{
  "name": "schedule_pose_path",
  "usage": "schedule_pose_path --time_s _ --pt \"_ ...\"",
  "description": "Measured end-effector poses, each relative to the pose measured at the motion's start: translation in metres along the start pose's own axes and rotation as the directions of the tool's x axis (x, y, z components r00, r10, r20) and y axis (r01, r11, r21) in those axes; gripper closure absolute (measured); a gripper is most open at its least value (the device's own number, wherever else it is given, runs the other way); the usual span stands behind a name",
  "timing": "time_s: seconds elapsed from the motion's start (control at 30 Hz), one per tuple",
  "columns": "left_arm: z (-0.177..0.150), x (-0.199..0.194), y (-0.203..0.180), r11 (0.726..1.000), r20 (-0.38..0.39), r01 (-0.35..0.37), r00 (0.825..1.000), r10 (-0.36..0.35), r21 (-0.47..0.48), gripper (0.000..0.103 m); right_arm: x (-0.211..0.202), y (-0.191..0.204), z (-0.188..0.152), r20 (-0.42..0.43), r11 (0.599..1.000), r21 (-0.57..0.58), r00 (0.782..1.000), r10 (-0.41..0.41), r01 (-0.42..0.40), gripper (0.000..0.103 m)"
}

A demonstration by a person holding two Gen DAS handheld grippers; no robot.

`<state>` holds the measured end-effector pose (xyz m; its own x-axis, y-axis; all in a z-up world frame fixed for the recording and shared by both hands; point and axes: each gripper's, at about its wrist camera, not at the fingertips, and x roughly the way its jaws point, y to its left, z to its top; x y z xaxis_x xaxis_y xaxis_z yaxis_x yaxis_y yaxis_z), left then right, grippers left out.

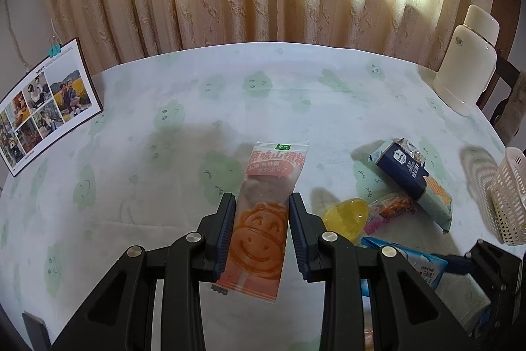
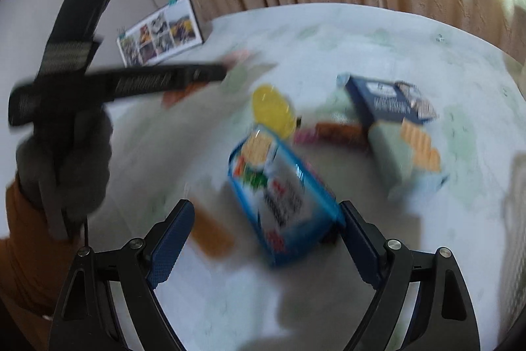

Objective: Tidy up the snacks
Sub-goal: 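Grasp the blue cracker pack with the right gripper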

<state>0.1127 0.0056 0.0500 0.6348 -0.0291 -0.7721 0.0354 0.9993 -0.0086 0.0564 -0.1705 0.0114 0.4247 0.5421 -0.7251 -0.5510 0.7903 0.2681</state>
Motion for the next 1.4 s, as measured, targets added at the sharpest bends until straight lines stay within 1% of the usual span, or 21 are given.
schedule_pose_path --time_s 0.13,0.2,0.23,0.3,0.43,0.53,0.6,0.67,0.73,0.83,0.87,0.9,1.03,1.07,1.1,1.13,1.17,1.23,1.3,1.33,1.4 --pt "0.000 0.000 -0.001 1.000 0.001 0.004 1.000 -0.004 0.004 0.073 0.002 0.011 -0.003 0.002 0.996 -0.042 0.996 -0.084 0.084 0.021" --pt "0.000 -0.002 0.000 1.000 0.006 0.008 1.000 -0.008 0.004 0.073 0.005 0.015 0.002 0.021 0.985 -0.071 0.988 -0.156 0.157 0.021" --pt "0.000 -0.003 0.000 1.000 0.007 0.010 1.000 -0.010 0.003 0.073 0.005 0.017 0.005 0.028 0.980 -0.078 0.984 -0.179 0.180 0.021" --pt "0.000 -0.004 0.001 1.000 0.010 0.013 1.000 -0.013 0.001 0.073 0.008 0.019 0.010 0.037 0.974 -0.088 0.978 -0.206 0.208 0.021" --pt "0.000 -0.005 0.000 1.000 0.009 0.012 1.000 -0.012 -0.004 0.073 0.019 0.024 0.016 0.050 0.948 -0.151 0.960 -0.277 0.281 0.021" --pt "0.000 -0.004 0.001 1.000 0.008 0.013 1.000 -0.013 -0.003 0.073 0.022 0.020 0.017 0.028 0.957 -0.131 0.966 -0.258 0.259 0.021" --pt "0.000 -0.005 0.001 1.000 0.008 0.013 1.000 -0.013 -0.003 0.073 0.021 0.019 0.016 0.015 0.969 -0.111 0.975 -0.221 0.221 0.022" --pt "0.001 -0.005 0.001 1.000 0.008 0.014 1.000 -0.013 -0.004 0.073 0.018 0.018 0.012 -0.015 0.986 -0.081 0.989 -0.149 0.147 0.021" --pt "0.001 -0.006 0.002 1.000 0.009 0.014 1.000 -0.014 -0.005 0.073 0.011 0.020 0.006 -0.034 0.996 -0.058 0.997 -0.076 0.074 0.021" --pt "0.001 -0.006 0.002 1.000 0.010 0.013 1.000 -0.013 -0.007 0.073 0.002 0.026 0.000 -0.053 0.999 -0.036 0.999 0.013 -0.015 0.021" --pt "0.001 -0.007 0.002 1.000 0.011 0.012 1.000 -0.012 -0.008 0.073 -0.002 0.028 -0.002 -0.045 0.999 -0.041 0.999 0.015 -0.017 0.021" --pt "0.001 -0.008 0.001 1.000 0.012 0.012 1.000 -0.012 -0.010 0.073 -0.007 0.031 -0.003 -0.029 0.999 -0.051 1.000 -0.003 0.002 0.021" --pt "0.002 -0.010 0.000 1.000 0.016 0.016 1.000 -0.016 -0.007 0.073 -0.013 0.034 0.001 0.034 0.992 -0.066 0.994 -0.108 0.110 0.022" --pt "0.002 -0.011 -0.001 1.000 0.018 0.017 1.000 -0.016 -0.007 0.073 -0.012 0.036 0.003 0.035 0.990 -0.070 0.992 -0.118 0.120 0.022" --pt "0.002 -0.012 -0.002 1.000 0.021 0.017 1.000 -0.017 -0.006 0.073 -0.009 0.037 0.005 0.031 0.990 -0.073 0.993 -0.117 0.119 0.024" --pt "0.002 -0.013 -0.003 1.000 0.023 0.018 1.000 -0.018 -0.006 0.073 -0.005 0.040 0.006 0.026 0.990 -0.081 0.993 -0.116 0.118 0.029" --pt "0.002 -0.014 -0.003 1.000 0.025 0.019 1.000 -0.019 -0.006 0.073 -0.001 0.044 0.007 0.021 0.988 -0.094 0.992 -0.122 0.123 0.032" --pt "0.002 -0.015 -0.003 1.000 0.027 0.020 0.999 -0.020 -0.009 0.073 0.007 0.053 0.008 0.017 0.983 -0.127 0.991 -0.134 0.135 0.045" --pt "0.002 -0.015 -0.003 1.000 0.027 0.021 0.999 -0.021 -0.013 0.073 0.013 0.060 0.007 0.012 0.978 -0.149 0.989 -0.147 0.147 0.049" --pt "0.002 -0.016 -0.003 1.000 0.028 0.022 0.999 -0.021 -0.014 0.073 0.017 0.064 0.006 0.006 0.975 -0.162 0.988 -0.154 0.153 0.052" --pt "0.002 -0.016 -0.003 1.000 0.029 0.022 0.999 -0.021 -0.019 0.073 0.022 0.068 0.002 0.012 0.963 -0.194 0.982 -0.186 0.185 0.056"
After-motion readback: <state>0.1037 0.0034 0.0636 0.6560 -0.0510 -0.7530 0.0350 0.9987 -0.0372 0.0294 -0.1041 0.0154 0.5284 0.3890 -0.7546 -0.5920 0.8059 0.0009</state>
